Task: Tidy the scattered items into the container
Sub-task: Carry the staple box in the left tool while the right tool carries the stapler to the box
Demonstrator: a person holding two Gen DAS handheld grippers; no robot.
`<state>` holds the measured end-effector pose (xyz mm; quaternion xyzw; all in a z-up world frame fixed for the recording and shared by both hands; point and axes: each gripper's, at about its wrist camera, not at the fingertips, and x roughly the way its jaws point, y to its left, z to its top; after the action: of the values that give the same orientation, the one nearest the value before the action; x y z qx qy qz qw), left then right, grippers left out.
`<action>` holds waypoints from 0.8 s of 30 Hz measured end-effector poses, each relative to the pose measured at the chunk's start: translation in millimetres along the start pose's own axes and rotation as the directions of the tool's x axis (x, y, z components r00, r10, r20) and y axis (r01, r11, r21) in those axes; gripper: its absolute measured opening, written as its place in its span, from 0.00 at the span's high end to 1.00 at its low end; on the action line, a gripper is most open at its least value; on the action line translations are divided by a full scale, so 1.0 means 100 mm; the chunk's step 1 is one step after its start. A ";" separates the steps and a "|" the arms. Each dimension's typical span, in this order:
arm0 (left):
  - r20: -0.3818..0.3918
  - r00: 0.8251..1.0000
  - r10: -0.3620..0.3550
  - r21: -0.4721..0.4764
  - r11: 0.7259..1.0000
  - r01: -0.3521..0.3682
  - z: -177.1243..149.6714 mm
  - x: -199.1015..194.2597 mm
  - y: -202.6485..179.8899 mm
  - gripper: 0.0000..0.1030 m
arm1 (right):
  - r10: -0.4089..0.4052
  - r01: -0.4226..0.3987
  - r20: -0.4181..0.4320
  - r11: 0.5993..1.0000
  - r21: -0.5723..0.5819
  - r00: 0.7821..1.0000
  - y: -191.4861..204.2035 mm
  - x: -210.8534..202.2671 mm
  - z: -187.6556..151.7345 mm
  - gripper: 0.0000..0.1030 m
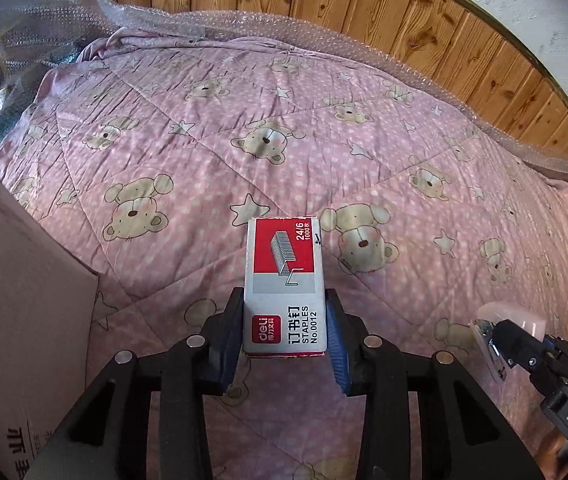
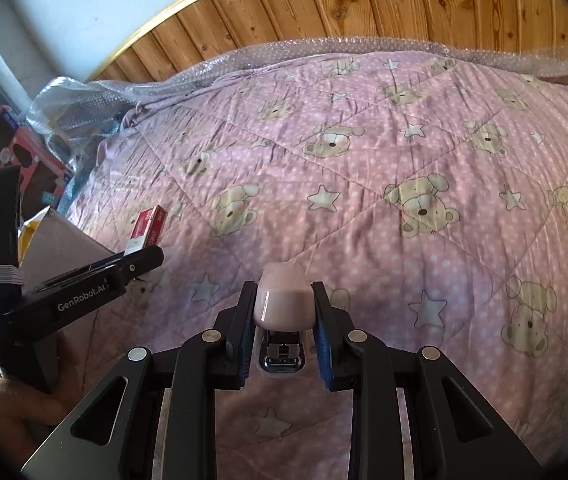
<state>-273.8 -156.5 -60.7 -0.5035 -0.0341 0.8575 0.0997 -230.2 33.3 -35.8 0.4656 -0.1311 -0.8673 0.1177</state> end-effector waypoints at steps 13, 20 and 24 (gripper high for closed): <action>0.063 0.992 -0.107 0.003 0.994 0.107 -0.40 -0.95 0.00 0.62 | 0.060 -0.058 0.030 0.997 -0.048 0.998 0.61 -0.62 -0.42 0.73; 0.124 0.979 -0.162 0.003 0.987 0.163 -0.55 -1.53 0.12 0.62 | 0.107 -0.099 0.058 0.987 -0.128 0.993 1.14 -0.94 -0.52 0.73; 0.156 0.971 -0.183 -0.003 0.983 0.186 -0.64 -1.82 0.23 0.62 | 0.131 -0.118 0.065 0.979 -0.167 0.989 1.42 -1.08 -0.58 0.73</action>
<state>-135.2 -219.1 60.3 -0.4307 -0.0960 0.8808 0.1715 -111.9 -71.3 64.9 0.4122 -0.0931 -0.8830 0.2043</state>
